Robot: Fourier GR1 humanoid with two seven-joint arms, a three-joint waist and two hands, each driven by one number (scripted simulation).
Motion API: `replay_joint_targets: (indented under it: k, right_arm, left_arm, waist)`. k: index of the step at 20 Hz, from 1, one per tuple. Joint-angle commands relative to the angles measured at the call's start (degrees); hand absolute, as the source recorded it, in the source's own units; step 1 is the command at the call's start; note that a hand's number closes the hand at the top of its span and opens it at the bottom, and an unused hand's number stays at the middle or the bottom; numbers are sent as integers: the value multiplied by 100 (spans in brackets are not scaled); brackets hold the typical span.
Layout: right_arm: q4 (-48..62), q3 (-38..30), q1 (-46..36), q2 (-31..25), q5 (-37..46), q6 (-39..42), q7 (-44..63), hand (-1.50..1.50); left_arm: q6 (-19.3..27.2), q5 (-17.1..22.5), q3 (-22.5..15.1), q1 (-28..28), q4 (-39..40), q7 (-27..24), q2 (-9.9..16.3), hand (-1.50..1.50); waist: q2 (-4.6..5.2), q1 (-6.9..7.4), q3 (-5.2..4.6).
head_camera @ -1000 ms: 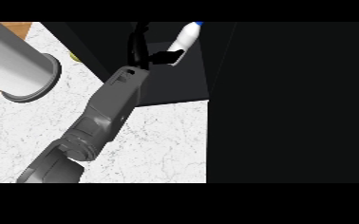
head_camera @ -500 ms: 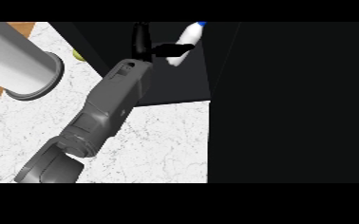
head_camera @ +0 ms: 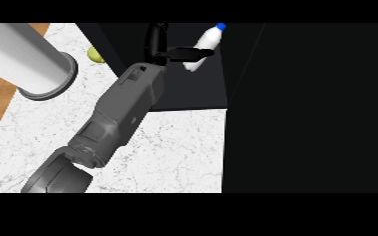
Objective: Pick up the bottled water, place it into the cabinet and close the cabinet
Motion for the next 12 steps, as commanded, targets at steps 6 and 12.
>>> replay_joint_targets:
  k: [6, 12]
  right_arm:
    - [-816, 382, 39, 233, -170, -419, 742, -150]
    - [-797, 500, 149, 249, 100, -429, 576, -150]
  left_arm:
    - [-70, 170, -206, 566, -848, 191, -128, -150]
    - [-402, 614, -1134, 1800, -2257, 242, -130, -150]
  waist:
    - [-71, 194, 0]
    - [-116, 181, -1]
